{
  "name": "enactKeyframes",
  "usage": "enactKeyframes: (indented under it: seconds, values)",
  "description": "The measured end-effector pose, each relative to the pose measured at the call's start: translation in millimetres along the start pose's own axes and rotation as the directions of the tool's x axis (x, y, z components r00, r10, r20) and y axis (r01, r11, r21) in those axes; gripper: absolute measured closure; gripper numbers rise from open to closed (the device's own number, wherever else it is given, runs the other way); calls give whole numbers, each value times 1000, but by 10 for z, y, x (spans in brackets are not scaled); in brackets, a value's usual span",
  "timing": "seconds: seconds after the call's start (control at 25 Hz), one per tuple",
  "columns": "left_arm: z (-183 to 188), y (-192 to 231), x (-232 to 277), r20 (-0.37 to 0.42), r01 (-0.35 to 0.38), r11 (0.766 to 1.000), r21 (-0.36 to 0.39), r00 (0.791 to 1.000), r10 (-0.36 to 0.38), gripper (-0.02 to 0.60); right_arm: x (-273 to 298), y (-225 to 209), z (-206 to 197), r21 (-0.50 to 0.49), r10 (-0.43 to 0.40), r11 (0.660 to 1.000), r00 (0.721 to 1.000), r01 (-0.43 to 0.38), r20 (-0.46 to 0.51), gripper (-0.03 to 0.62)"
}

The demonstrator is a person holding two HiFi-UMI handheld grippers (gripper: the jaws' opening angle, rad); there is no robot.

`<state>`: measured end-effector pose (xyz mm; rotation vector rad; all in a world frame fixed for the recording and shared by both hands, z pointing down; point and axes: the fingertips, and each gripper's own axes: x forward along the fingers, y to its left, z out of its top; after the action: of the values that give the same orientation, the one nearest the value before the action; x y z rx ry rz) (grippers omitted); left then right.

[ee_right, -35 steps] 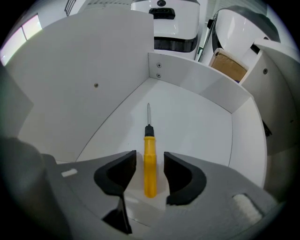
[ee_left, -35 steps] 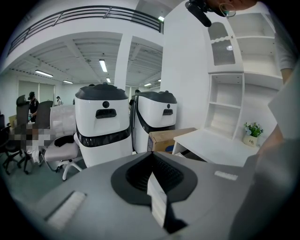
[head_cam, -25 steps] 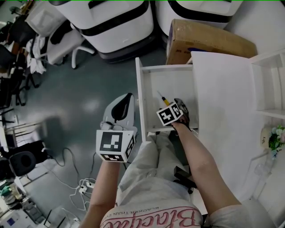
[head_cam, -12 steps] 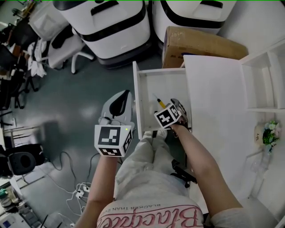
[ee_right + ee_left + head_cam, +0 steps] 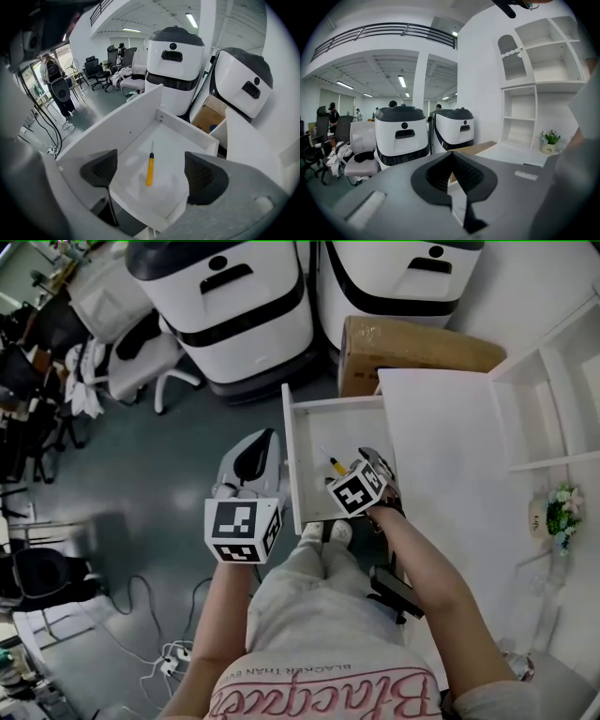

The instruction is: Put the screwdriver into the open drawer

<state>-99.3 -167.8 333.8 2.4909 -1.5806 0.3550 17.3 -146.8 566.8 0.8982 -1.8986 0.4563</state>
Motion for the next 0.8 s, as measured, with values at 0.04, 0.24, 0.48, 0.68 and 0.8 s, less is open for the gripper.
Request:
enactKeyframes:
  seconds: [0.04, 0.24, 0.48, 0.68, 0.8]
  values:
    - [24, 10, -13, 7, -1, 1000, 1, 1000, 1, 561, -53, -20, 38, 1, -6, 1000, 1000, 6, 12, 145]
    - [122, 21, -53, 37, -3, 1000, 6, 999, 3, 562, -336, -91, 216, 14, -27, 1000, 997, 26, 79, 169]
    - [219, 16, -71, 68, 6, 1000, 2, 998, -6, 563, -711, -146, 443, 14, -56, 998, 983, 54, 172, 184]
    - [301, -14, -83, 92, 22, 1000, 3, 996, -22, 563, -1029, -200, 588, 34, -90, 996, 965, 84, 248, 224]
    - [358, -33, -78, 108, 31, 1000, 3, 994, -31, 563, -1218, -232, 660, 61, -106, 994, 945, 91, 309, 249]
